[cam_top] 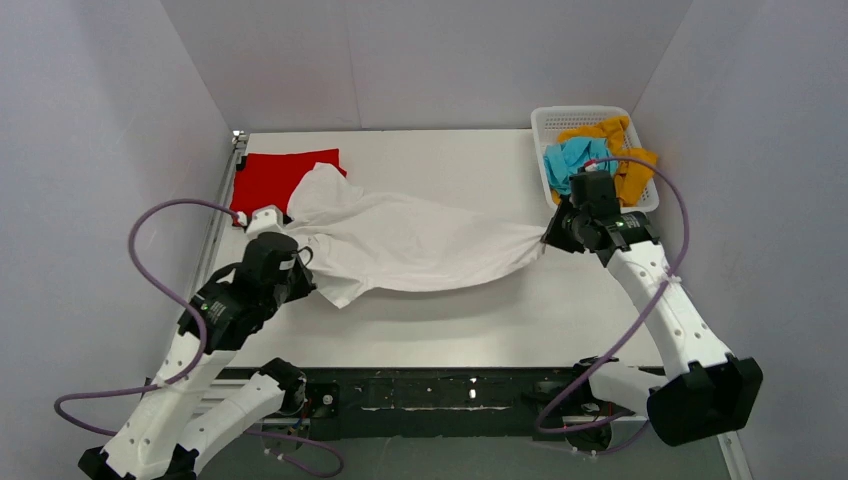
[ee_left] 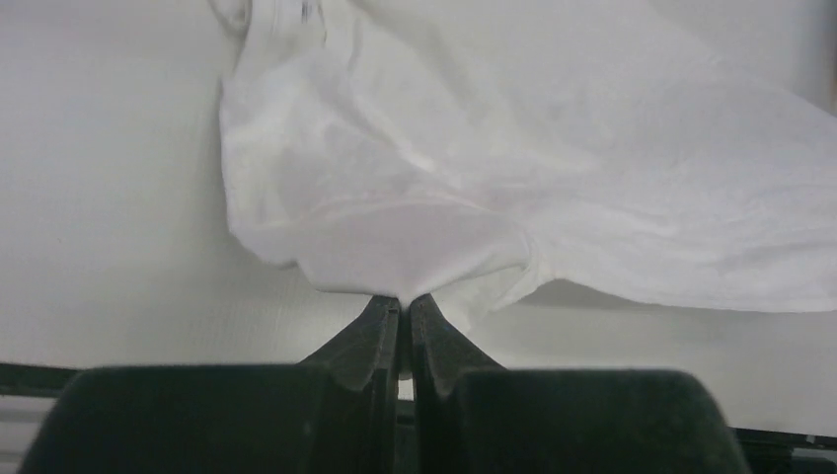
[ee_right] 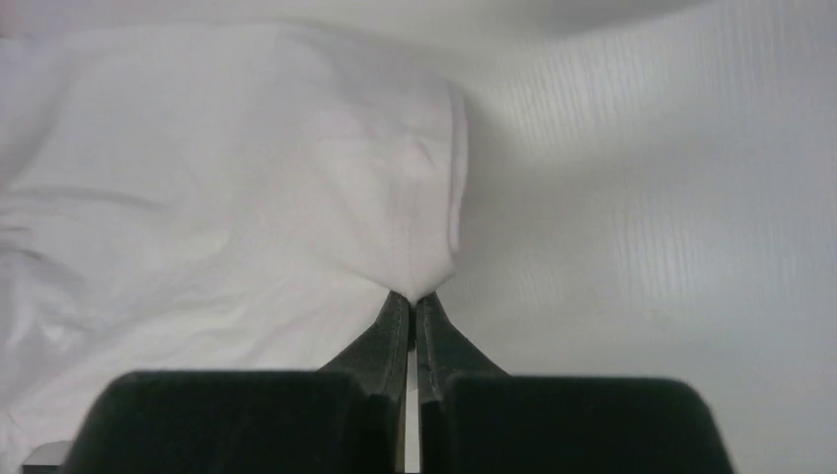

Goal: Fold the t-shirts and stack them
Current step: Flatten out the tshirt

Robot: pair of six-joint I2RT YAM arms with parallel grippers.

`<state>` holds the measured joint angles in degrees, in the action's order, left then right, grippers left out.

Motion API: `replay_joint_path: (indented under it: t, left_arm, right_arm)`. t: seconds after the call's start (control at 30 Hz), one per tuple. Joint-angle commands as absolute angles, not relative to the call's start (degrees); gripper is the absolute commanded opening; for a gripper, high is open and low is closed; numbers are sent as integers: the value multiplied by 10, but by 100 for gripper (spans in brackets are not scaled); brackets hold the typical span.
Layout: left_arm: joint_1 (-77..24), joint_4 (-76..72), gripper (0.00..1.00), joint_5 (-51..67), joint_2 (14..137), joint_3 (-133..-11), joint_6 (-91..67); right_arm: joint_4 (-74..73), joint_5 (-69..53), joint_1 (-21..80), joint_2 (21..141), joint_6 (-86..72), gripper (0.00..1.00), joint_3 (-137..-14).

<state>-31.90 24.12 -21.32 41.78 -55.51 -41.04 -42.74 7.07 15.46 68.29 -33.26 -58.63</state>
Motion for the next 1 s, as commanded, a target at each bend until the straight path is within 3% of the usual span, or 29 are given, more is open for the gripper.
replay_joint_path:
  t: [0.0, 0.2, 0.6, 0.97]
  left_arm:
    - [-321, 298, 0, -287, 417, -693, -297]
    - [-321, 301, 0, -251, 444, -922, -196]
    - [-320, 332, 0, -15, 579, -1386, -102]
    - [-265, 190, 0, 72, 630, -1457, -129]
  right_arm:
    - [-500, 58, 156, 596, -309, 1, -706]
    - [-553, 42, 156, 534, -286, 1, -867]
    - [-629, -52, 156, 465, -283, 1, -1157]
    - [-609, -69, 156, 453, -286, 1, -1223]
